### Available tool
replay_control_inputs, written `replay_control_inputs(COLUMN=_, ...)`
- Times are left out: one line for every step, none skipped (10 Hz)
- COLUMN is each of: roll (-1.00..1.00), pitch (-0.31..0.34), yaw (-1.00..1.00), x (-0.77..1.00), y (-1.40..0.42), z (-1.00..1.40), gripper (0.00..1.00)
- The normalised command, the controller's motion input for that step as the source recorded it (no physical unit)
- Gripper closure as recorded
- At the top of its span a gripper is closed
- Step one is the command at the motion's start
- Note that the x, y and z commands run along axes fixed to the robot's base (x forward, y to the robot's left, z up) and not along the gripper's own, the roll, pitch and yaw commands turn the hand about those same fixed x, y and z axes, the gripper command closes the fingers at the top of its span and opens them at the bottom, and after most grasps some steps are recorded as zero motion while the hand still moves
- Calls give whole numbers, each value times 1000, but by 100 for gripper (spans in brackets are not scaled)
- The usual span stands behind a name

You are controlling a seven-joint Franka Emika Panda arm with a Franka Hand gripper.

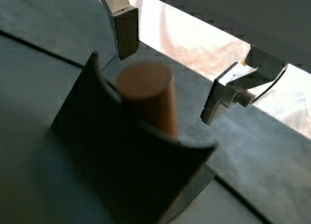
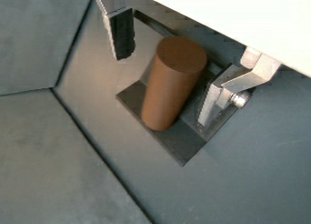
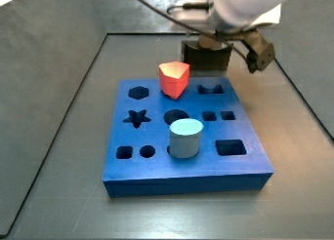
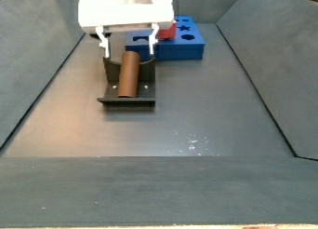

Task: Pick up the round object. Move up. Place the round object on the fixture. Regrasp the round object. Move to above the board. Insert the round object.
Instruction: Regrasp the round object, then move to above the board.

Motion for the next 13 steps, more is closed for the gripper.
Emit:
replay_control_inputs(roll=101, pitch=5, yaw=1, x=90, y=11, z=-603, gripper=0)
replay_control_inputs(roll=98, pitch=-5, yaw=21, x=76, y=9, z=-434, gripper=0)
replay_control_inputs(roll=97, pitch=-12, yaw=34, x=72, y=8, z=-306, gripper=0)
replay_control_inputs(roll=86, pitch=0, yaw=39, x=33, y=3, z=-186, gripper=0)
replay_control_inputs(roll=0, pitch=0, yaw=0, x=0, y=0, z=-833, gripper=100)
replay_control_inputs(roll=41, pitch=265, yaw=520, x=-301, y=-409, z=1000, gripper=100)
replay_control_inputs(roll=50, pitch=254, yaw=516, x=-299, y=-407, z=1000, gripper=100)
replay_control_inputs(roll=50, pitch=225, yaw=509, x=-294, y=-408, z=1000, gripper=100)
replay_control_inputs(roll=43, pitch=208, yaw=504, x=-293, y=-411, z=1000, gripper=100)
replay_control_inputs(roll=41, pitch=161, yaw=497, x=-288, y=-406, z=1000, gripper=100)
replay_control_inputs(roll=28, pitch=-2, yaw=466, x=-271, y=-380, z=1000, gripper=100)
replay_control_inputs(roll=20, pitch=-146, yaw=421, x=-260, y=-356, z=1000, gripper=100)
replay_control_inputs(roll=38, pitch=-312, yaw=328, x=-251, y=-336, z=1000, gripper=100)
